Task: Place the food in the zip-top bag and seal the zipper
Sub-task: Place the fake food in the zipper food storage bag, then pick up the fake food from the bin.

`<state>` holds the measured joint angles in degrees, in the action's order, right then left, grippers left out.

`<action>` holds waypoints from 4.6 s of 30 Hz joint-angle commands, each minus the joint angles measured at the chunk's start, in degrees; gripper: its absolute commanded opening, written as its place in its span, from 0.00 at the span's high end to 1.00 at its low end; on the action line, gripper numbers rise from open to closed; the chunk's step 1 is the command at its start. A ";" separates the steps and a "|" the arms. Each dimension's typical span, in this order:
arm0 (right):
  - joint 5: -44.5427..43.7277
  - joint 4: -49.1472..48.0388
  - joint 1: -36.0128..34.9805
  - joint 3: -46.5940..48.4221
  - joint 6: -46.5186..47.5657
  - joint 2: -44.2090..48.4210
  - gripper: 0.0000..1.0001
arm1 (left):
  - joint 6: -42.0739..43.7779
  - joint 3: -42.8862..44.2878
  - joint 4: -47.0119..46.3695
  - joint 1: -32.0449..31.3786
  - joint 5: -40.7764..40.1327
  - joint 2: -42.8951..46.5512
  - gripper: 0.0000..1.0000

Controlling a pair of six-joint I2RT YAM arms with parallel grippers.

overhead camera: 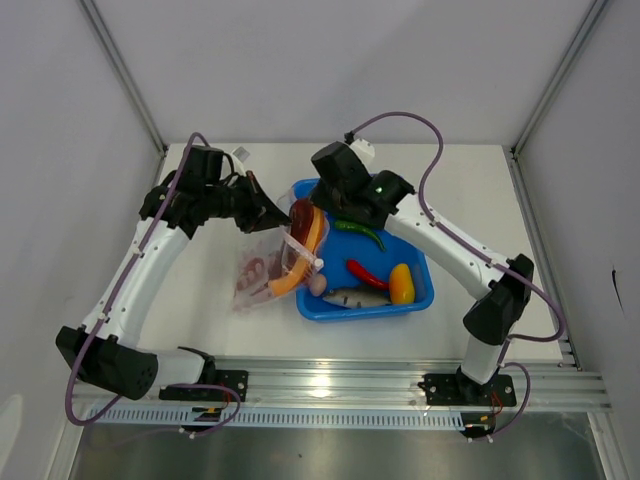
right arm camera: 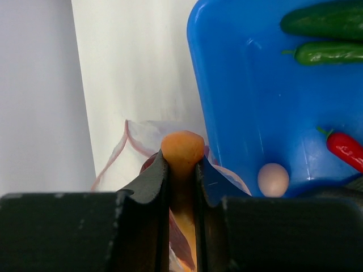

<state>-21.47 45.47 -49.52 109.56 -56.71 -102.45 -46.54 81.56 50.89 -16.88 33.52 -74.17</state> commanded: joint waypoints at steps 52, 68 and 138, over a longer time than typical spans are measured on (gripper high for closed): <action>62.96 1.98 9.70 -16.31 31.31 14.40 0.81 | 0.23 3.08 -1.85 -0.34 2.08 -0.01 1.00; 51.88 8.41 14.36 2.42 13.12 6.22 1.00 | -0.21 1.85 -2.90 -0.34 2.17 0.78 0.99; 37.64 14.20 27.10 -1.80 35.00 6.22 0.26 | 5.85 -0.96 3.68 2.20 -2.58 8.43 0.99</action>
<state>18.31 60.53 -21.69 109.84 -24.77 -95.29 -42.50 80.68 53.69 -15.55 31.68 -68.05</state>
